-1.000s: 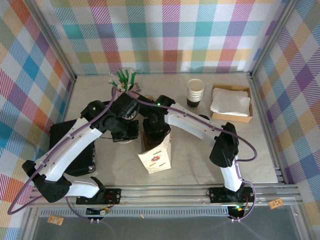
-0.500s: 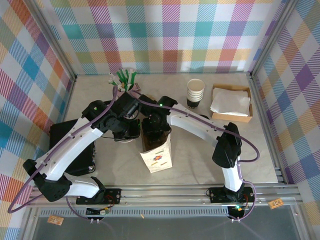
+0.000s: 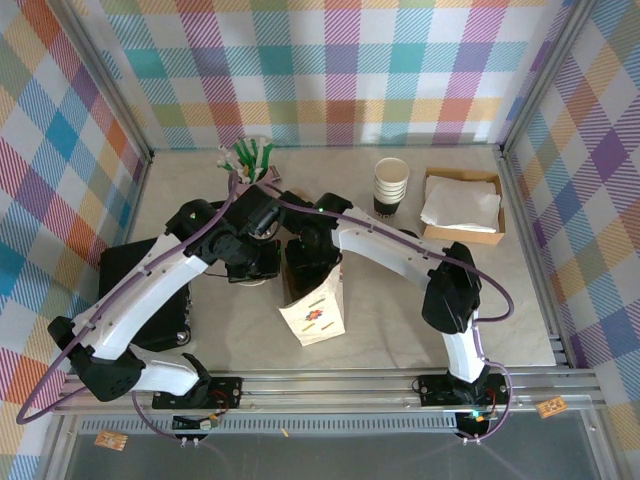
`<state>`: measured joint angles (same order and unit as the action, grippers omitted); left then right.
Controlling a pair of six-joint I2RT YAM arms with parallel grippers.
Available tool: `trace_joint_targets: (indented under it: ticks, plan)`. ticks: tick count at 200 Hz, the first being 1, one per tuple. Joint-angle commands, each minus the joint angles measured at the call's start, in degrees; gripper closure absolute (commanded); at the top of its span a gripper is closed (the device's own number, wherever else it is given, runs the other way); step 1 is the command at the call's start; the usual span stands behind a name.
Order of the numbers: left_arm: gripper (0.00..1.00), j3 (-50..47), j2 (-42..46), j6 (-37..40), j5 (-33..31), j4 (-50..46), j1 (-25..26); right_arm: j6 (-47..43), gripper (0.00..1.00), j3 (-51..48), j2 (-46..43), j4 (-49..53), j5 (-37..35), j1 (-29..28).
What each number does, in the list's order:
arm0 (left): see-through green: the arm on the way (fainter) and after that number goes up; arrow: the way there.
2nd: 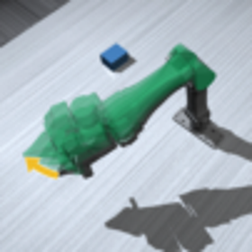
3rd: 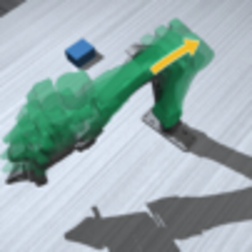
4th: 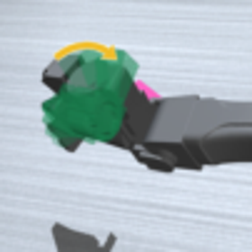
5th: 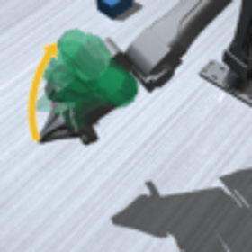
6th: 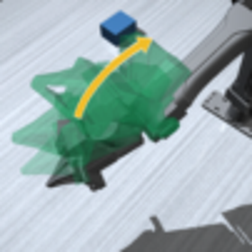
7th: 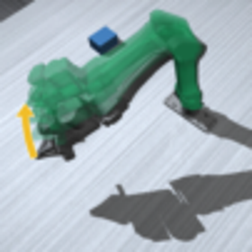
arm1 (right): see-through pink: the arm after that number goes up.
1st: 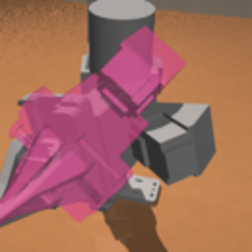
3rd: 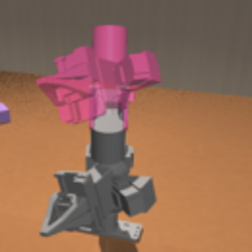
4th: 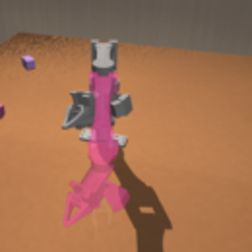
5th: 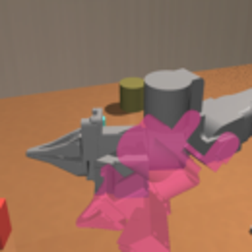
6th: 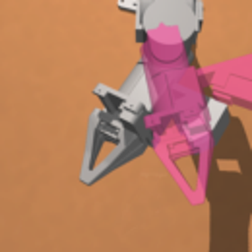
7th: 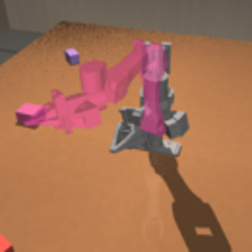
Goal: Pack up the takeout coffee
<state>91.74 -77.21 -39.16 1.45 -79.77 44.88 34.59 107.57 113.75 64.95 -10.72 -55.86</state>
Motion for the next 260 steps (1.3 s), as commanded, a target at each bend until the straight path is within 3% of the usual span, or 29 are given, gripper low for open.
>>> trace_joint_targets:
  ticks: [1,99,158,197,222,260]
  plan:
    - [1.00,2.5,-1.0,6.2,4.2,7.5,2.1,-1.0,0.79,-2.7,2.8,-1.7,-1.0,-2.6]
    - [1.00,4.1,-0.9,6.5,3.1,7.7,2.7,-5.7,0.78,3.0,8.0,4.7,-3.9,-2.7]
    - [1.00,4.4,-0.6,7.2,3.1,8.3,3.5,-6.4,0.75,3.5,8.7,3.5,-3.0,-3.0]
    - [1.00,4.3,-0.6,6.7,2.1,7.6,2.7,-5.7,0.58,5.4,6.8,3.8,-2.5,-3.1]
    - [1.00,4.0,-0.7,5.7,1.5,7.2,2.3,-5.9,0.56,9.9,7.8,5.7,-1.8,-3.0]
    - [1.00,4.0,-0.8,5.1,1.1,7.2,2.4,-5.6,0.38,12.2,9.5,7.5,-1.2,-3.1]
